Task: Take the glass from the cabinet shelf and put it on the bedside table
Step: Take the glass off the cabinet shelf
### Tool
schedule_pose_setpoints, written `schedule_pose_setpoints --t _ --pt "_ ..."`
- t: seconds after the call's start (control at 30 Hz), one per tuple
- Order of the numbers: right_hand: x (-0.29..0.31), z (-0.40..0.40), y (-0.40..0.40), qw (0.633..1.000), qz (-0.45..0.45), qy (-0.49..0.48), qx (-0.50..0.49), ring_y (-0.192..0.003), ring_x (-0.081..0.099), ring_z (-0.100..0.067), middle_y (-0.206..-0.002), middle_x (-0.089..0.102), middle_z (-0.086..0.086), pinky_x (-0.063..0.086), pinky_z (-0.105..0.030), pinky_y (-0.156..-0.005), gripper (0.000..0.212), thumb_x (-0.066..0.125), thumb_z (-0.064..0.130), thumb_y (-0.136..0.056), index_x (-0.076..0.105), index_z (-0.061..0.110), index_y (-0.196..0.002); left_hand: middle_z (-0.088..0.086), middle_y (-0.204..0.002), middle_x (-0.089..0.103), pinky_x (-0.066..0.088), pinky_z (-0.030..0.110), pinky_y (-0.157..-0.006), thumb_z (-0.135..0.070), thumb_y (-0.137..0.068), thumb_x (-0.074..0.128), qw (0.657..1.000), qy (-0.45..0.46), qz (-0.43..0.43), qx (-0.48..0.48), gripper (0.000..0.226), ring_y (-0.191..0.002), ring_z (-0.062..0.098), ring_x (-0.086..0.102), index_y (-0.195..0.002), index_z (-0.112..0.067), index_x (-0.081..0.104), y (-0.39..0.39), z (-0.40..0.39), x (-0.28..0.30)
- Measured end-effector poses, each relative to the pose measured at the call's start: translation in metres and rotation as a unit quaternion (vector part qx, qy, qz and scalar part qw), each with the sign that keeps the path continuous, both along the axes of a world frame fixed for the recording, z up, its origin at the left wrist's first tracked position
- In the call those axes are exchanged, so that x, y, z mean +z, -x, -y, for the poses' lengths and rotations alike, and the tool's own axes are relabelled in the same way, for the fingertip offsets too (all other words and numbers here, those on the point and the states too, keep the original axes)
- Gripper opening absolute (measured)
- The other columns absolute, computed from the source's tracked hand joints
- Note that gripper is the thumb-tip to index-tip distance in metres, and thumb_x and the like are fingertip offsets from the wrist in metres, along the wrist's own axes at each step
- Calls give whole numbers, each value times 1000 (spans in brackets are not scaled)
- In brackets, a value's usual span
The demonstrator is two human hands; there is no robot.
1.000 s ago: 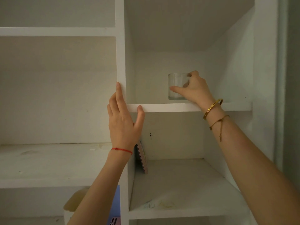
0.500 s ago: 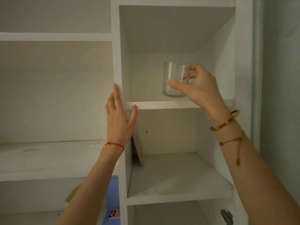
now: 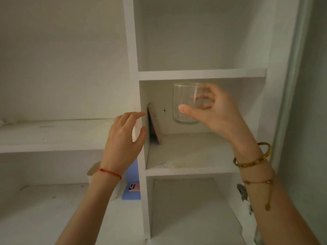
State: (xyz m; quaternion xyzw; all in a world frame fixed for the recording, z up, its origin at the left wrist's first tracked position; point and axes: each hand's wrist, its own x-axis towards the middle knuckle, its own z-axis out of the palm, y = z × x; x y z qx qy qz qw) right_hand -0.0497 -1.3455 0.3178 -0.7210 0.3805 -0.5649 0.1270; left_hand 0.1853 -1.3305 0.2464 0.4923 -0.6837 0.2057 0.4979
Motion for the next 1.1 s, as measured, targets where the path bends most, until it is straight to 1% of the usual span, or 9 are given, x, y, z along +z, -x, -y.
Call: schedule_pose_setpoints --t 0.17,0.33,0.5,0.6,0.7,0.77,0.87,0.97,1.1 --pt "-48 -1 -7 999 -13 -36 18 -87 67 -4 -107 66 17 56 -26 -83 78 83 56 -61 53 29 -127 4 -127 61 41 31 -103 -22 -93 53 998 -70 -4 4 39 -121 21 53 -132 -15 57 -6 -22 -34" --pt "-97 -9 -15 996 -14 -68 52 -94 67 -5 -107 65 17 52 -11 -79 71 85 47 -63 52 31 -124 3 -127 62 42 29 -100 -22 -92 52 991 -129 -25 13 39 -118 21 56 -131 -15 58 -11 -45 -67" --pt "-142 -19 -20 993 -19 -104 59 -92 68 -8 -114 67 12 57 -21 -78 75 86 42 -65 51 27 -129 3 -121 64 50 38 -94 -17 -92 59 984 -172 -43 27 34 -109 24 61 -126 -14 61 -19 -67 -106" --pt "-164 -27 -21 989 -18 -131 71 -98 67 -5 -118 66 11 56 -19 -80 77 84 44 -64 49 30 -132 2 -120 65 50 37 -92 -15 -92 60 978 -196 -52 46 34 -106 23 61 -126 -15 61 -22 -82 -130" --pt "-186 -36 -20 983 -10 -159 87 -103 65 -2 -120 64 13 53 -12 -82 77 84 45 -64 49 32 -131 3 -124 66 50 46 -96 -13 -91 60 973 -216 -56 56 34 -113 25 62 -126 -12 61 -22 -95 -152" --pt "-199 -42 -21 980 -8 -174 92 -103 64 -1 -120 62 17 52 -10 -80 77 85 45 -63 50 33 -130 4 -126 65 49 47 -98 -12 -92 60 969 -230 -66 68 35 -116 25 61 -127 -12 61 -23 -103 -163" --pt "-218 -49 -22 975 1 -196 101 -103 65 -5 -120 62 17 53 -13 -81 74 86 41 -63 51 34 -127 4 -126 64 49 47 -99 -13 -92 59 963 -246 -77 79 35 -117 25 60 -127 -12 61 -26 -116 -179" --pt "-233 -55 -23 970 6 -216 107 -102 65 -3 -120 63 15 52 -11 -80 73 87 37 -63 51 36 -126 3 -127 64 48 48 -100 -14 -93 58 956 -265 -88 87 35 -118 24 59 -128 -12 60 -27 -128 -192" --pt "-251 -60 -26 963 3 -241 120 -100 66 -2 -120 64 14 54 -13 -80 75 89 32 -64 52 30 -130 3 -129 63 47 46 -103 -14 -94 57 947 -285 -107 106 35 -120 22 58 -129 -13 60 -28 -142 -205"
